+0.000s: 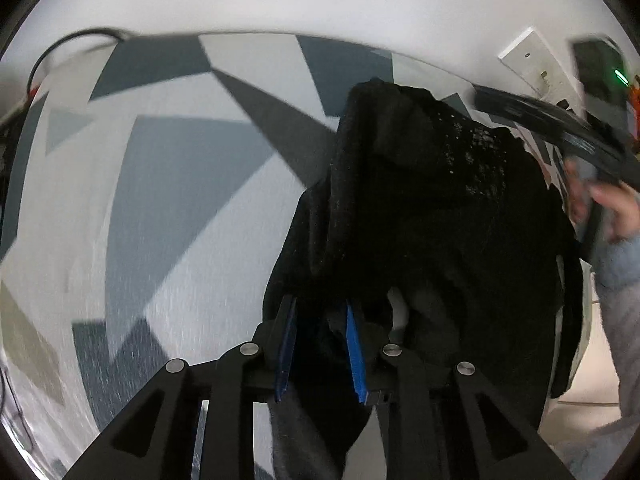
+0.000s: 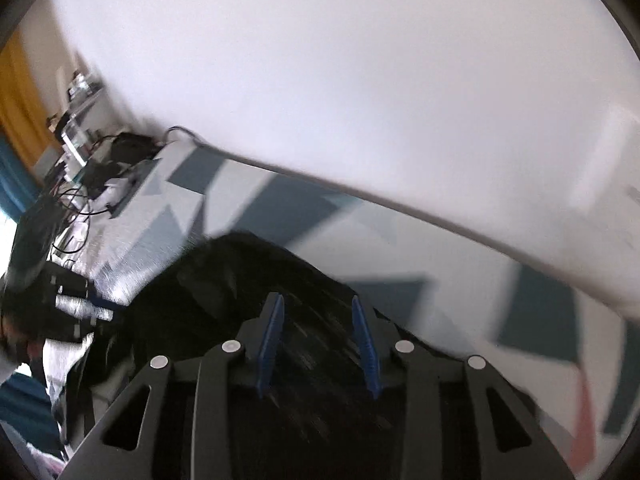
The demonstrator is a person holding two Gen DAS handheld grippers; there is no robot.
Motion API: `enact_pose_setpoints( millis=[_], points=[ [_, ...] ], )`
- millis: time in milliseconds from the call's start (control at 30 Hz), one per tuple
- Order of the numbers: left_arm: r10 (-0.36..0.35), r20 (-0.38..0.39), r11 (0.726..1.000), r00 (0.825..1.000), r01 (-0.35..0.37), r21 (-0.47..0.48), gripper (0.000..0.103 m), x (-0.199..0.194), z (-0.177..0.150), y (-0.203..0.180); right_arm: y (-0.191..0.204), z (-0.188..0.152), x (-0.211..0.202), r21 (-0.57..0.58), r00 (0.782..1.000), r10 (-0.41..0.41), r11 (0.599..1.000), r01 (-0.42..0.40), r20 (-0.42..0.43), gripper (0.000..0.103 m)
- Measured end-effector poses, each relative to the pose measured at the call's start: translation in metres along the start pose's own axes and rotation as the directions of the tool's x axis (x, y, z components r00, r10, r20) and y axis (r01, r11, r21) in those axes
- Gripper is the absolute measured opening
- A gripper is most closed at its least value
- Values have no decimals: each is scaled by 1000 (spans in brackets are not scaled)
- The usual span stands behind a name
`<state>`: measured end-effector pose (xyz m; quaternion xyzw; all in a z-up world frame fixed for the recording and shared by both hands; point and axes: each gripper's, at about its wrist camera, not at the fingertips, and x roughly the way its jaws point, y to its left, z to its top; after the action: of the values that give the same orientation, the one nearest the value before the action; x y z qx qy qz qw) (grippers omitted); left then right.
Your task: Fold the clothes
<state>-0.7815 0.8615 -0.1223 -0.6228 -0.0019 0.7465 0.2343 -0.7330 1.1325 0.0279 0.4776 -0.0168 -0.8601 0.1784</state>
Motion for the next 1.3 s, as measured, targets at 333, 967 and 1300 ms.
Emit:
enact_pose_setpoints(
  millis=[333, 967, 1300],
  points=[
    [149, 77, 987, 986, -153, 51, 8, -6, -1, -8, 31, 17, 66, -153, 979, -168, 977, 150, -119, 5],
    [141, 228, 990, 964, -143, -5, 30, -88, 45, 3, -87, -23, -97, 95, 983, -176, 981, 170, 50, 45],
    [88, 132, 963, 987, -118, 241, 30, -9, 68, -87, -123, -107, -63, 200, 956, -253, 939, 280, -149, 45]
  ],
)
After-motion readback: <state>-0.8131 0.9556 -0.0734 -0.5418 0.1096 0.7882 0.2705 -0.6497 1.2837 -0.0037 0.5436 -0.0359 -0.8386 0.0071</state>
